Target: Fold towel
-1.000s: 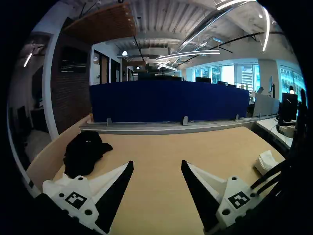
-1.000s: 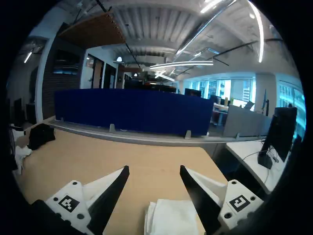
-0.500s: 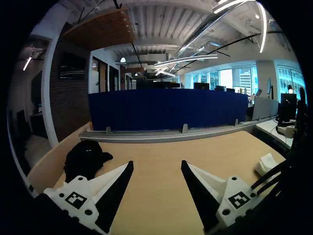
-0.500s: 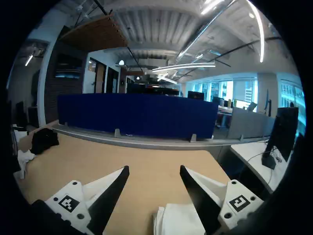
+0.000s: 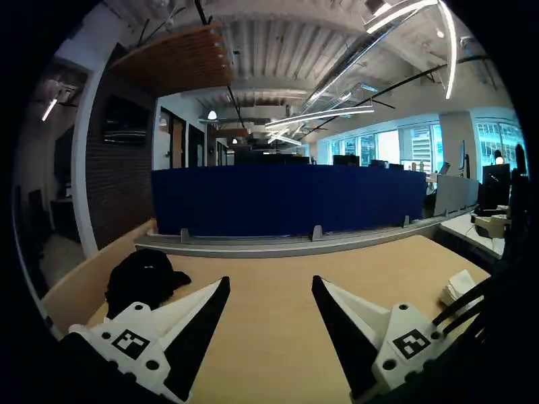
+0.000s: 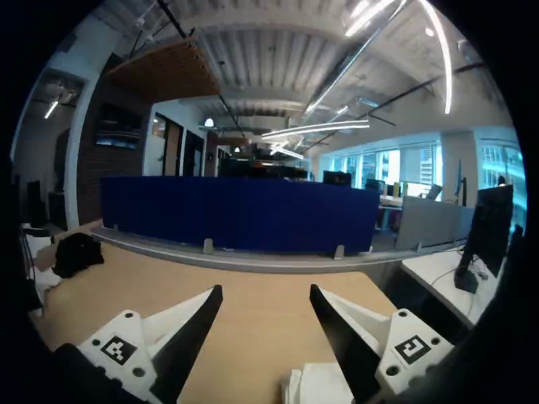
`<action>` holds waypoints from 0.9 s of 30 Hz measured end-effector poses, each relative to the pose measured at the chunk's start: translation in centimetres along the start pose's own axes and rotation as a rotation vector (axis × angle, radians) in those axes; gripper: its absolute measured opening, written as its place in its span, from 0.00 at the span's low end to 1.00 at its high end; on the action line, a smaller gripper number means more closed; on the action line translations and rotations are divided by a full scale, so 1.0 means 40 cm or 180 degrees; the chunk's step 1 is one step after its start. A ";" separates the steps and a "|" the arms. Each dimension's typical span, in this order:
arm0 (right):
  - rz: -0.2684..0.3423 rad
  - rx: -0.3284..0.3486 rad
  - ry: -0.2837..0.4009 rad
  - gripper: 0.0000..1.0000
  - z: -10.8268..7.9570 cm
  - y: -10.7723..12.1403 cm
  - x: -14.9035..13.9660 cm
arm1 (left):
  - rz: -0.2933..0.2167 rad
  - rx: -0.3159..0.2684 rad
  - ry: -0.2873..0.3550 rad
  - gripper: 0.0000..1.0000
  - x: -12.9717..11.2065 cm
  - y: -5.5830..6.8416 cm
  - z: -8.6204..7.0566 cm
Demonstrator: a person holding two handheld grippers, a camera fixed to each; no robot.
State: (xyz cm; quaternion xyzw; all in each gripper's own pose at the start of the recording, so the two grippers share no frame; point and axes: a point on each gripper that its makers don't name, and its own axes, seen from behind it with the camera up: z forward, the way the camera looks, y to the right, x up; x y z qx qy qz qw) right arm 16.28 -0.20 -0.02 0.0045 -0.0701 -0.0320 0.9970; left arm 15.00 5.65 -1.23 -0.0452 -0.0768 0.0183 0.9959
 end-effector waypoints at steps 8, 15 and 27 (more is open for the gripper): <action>-0.0015 -0.0036 0.0089 1.00 0.007 -0.021 0.000 | -0.0024 -0.0011 0.0035 0.90 -0.037 0.002 0.004; 0.0049 -0.0030 0.0163 1.00 0.002 -0.029 -0.004 | 0.0030 0.0059 0.0089 0.90 -0.075 -0.008 0.016; 0.0079 0.0005 0.0233 1.00 0.006 -0.054 -0.007 | 0.0232 0.0157 0.0240 0.90 -0.117 -0.017 0.026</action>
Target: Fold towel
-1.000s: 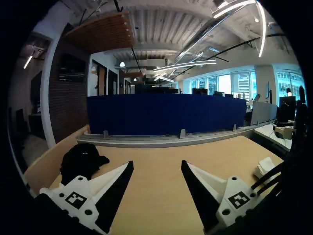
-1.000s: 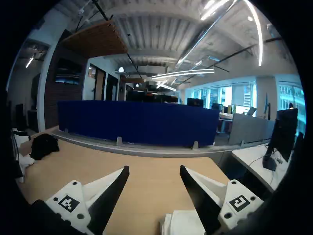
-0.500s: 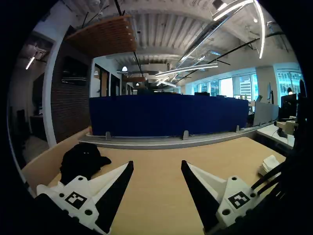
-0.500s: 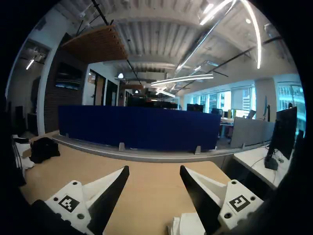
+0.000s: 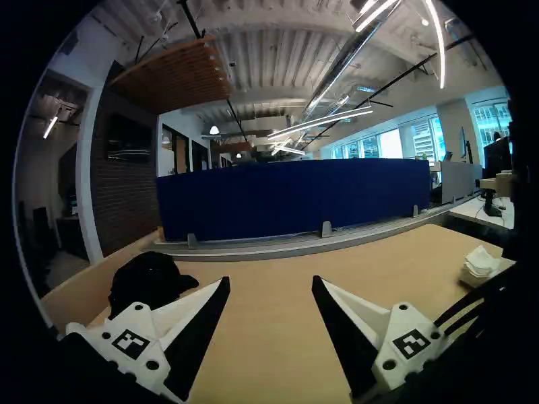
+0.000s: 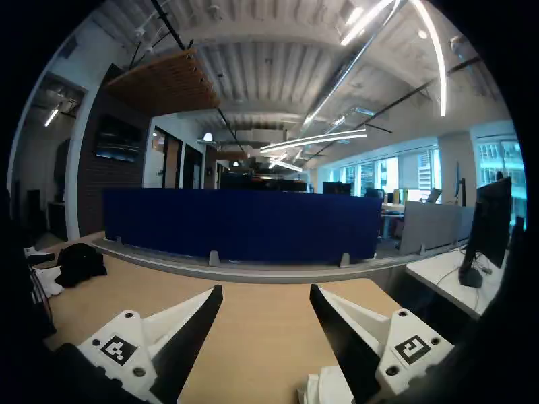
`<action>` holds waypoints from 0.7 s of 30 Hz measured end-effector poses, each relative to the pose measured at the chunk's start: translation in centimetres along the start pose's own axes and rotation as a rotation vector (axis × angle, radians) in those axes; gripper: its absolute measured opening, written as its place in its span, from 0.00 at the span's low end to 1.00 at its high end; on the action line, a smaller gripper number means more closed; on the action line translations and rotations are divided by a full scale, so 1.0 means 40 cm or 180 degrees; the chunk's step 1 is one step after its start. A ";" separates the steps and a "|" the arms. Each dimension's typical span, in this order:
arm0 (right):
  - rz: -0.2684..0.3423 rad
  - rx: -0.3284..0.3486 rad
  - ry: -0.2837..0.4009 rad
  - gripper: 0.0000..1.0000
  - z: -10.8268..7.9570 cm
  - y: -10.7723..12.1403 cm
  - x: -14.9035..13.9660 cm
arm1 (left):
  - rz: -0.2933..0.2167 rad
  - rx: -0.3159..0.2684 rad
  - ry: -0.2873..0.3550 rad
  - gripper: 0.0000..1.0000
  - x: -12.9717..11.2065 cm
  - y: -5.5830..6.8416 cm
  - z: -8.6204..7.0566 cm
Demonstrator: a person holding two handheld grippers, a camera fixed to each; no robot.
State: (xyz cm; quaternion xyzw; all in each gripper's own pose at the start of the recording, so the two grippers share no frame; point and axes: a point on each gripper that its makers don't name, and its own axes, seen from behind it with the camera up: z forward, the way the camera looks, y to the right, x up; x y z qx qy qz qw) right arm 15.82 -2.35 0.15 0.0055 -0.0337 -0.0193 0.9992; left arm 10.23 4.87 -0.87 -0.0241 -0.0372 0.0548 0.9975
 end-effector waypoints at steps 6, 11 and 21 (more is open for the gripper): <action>0.0049 0.0035 0.0026 1.00 0.008 -0.021 0.011 | -0.0039 0.0084 0.0056 0.90 -0.023 -0.017 -0.004; 0.0094 0.0034 0.0042 1.00 0.014 -0.030 0.019 | -0.0094 0.0114 0.0070 0.90 -0.052 -0.025 -0.002; 0.0084 0.0014 0.0066 1.00 0.016 -0.042 -0.002 | -0.0124 0.0093 0.0136 0.90 -0.114 -0.037 0.001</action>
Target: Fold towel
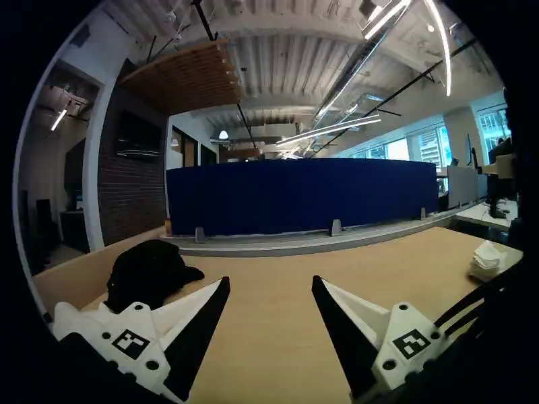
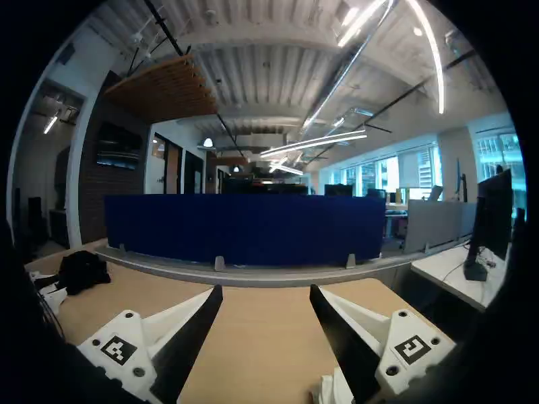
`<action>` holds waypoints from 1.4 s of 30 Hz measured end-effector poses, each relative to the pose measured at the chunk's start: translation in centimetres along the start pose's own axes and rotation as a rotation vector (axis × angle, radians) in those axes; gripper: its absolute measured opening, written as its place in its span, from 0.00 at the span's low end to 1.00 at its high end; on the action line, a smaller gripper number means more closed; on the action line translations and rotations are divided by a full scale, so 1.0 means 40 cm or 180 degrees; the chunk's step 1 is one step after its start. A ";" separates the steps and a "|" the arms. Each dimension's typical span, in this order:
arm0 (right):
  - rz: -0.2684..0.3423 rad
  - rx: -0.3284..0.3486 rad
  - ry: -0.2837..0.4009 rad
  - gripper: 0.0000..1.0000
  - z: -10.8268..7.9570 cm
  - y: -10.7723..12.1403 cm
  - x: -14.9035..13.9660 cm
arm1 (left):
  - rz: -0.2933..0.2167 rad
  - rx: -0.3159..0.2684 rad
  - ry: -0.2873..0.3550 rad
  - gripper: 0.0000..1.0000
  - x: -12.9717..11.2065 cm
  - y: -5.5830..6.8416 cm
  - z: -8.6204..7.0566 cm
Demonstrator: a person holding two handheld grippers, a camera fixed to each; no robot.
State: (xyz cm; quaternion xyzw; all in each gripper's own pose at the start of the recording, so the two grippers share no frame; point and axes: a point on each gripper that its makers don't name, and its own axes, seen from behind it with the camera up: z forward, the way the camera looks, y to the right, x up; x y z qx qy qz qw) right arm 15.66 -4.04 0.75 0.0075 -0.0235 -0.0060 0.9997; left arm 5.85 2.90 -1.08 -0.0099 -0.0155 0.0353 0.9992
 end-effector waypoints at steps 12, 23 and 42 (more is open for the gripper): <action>-0.0073 -0.0010 -0.0013 1.00 0.005 -0.003 -0.048 | -0.0070 0.0040 0.0097 0.90 -0.070 -0.024 -0.009; -0.0086 0.0002 0.0001 1.00 0.008 -0.010 -0.061 | -0.0173 0.0055 0.0166 0.90 -0.098 -0.034 -0.004; -0.0129 -0.0039 0.0003 1.00 0.005 0.006 -0.073 | -0.0143 0.0082 0.0124 0.90 -0.139 -0.034 0.009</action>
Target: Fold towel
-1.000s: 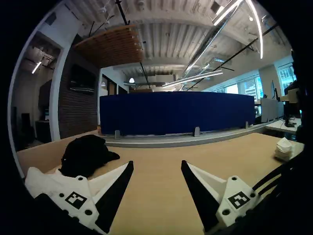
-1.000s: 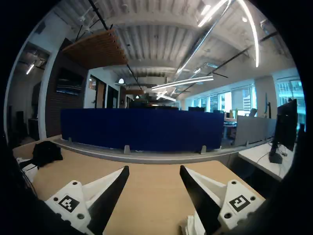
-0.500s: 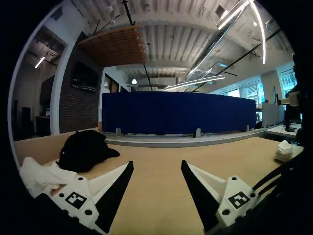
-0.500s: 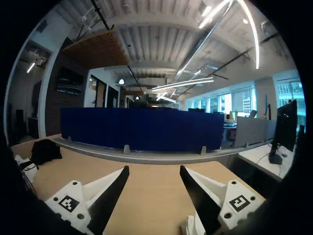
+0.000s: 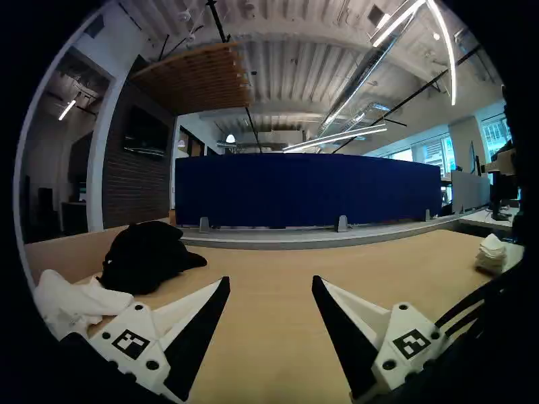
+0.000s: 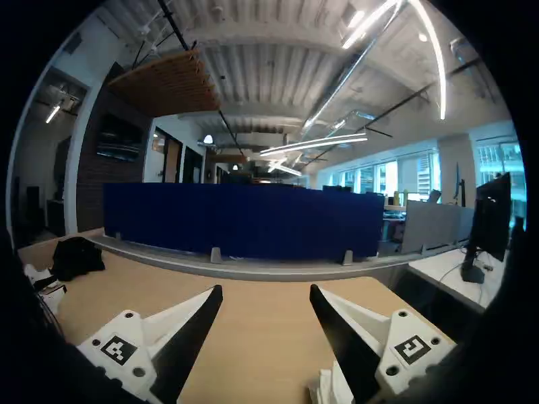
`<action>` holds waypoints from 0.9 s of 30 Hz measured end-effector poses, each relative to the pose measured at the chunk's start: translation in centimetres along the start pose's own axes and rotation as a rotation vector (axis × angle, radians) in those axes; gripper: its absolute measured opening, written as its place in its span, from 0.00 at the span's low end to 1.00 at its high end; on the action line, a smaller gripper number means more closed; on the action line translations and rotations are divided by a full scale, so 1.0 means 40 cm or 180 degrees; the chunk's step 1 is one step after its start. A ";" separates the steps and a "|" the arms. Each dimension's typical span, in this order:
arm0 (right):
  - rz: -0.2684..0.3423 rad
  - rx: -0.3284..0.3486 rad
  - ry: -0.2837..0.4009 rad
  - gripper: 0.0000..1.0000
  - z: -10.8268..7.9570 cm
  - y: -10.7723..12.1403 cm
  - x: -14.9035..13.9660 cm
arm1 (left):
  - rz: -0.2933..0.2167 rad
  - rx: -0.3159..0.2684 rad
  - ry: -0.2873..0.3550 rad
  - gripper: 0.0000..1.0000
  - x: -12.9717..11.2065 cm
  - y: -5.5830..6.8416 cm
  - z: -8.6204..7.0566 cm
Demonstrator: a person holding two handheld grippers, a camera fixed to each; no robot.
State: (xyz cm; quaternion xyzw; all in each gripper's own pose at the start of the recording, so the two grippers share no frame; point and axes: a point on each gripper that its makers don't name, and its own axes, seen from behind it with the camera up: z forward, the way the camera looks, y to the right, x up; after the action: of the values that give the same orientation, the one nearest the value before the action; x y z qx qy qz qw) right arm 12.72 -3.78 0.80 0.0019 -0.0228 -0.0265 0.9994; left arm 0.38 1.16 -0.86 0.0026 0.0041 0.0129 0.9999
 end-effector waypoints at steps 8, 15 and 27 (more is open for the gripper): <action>0.0000 0.0027 0.0007 1.00 -0.006 -0.005 0.002 | 0.0008 0.0005 -0.0005 0.90 0.000 -0.002 0.002; 0.0003 0.0005 0.0081 1.00 -0.009 0.015 0.005 | 0.0013 0.0005 -0.0007 0.90 -0.003 -0.005 0.002; -0.0029 -0.0079 0.0210 1.00 -0.007 0.083 -0.008 | 0.0015 0.0006 -0.0009 0.90 -0.001 -0.008 0.004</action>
State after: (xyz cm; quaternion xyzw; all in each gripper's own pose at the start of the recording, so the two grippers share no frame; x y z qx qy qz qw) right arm 12.58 -0.46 0.53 -0.0095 0.0105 -0.0312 0.9994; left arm 0.35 0.84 -0.70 0.0037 0.0027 0.0152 0.9999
